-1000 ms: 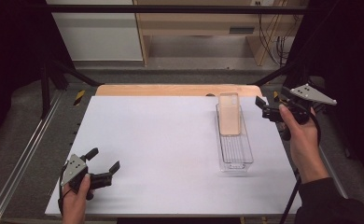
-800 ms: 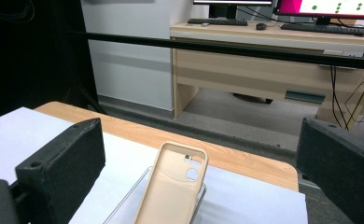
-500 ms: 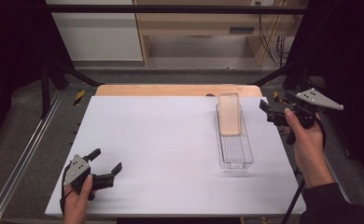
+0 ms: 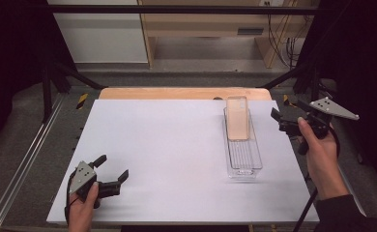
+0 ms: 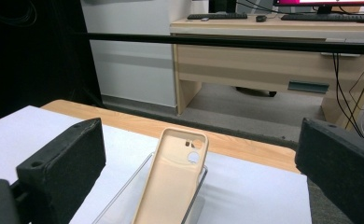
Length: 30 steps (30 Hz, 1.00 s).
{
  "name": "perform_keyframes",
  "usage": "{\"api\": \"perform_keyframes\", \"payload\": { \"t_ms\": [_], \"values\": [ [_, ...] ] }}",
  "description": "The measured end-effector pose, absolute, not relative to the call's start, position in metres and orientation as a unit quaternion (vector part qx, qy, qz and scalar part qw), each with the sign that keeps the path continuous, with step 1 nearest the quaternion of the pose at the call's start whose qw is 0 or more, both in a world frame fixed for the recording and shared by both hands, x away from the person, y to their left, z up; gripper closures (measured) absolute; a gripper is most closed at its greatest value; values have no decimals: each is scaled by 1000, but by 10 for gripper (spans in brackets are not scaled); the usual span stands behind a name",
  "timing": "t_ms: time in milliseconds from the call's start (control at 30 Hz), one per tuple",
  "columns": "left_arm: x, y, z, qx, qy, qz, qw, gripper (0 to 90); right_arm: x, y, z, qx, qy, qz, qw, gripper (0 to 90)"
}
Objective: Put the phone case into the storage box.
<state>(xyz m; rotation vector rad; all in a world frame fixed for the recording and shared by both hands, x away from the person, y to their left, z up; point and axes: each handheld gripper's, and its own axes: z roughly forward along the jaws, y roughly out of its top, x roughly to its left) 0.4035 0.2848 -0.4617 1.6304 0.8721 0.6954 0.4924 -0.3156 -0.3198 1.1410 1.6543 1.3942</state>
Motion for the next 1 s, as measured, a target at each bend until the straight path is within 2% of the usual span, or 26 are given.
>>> {"api": "perform_keyframes", "payload": {
  "t_ms": [1000],
  "values": [
    [404, 287, -462, 685, 371, 295, 553, 16, 469, -324, -340, 434, 640, 537, 339, 23]
  ]
}}
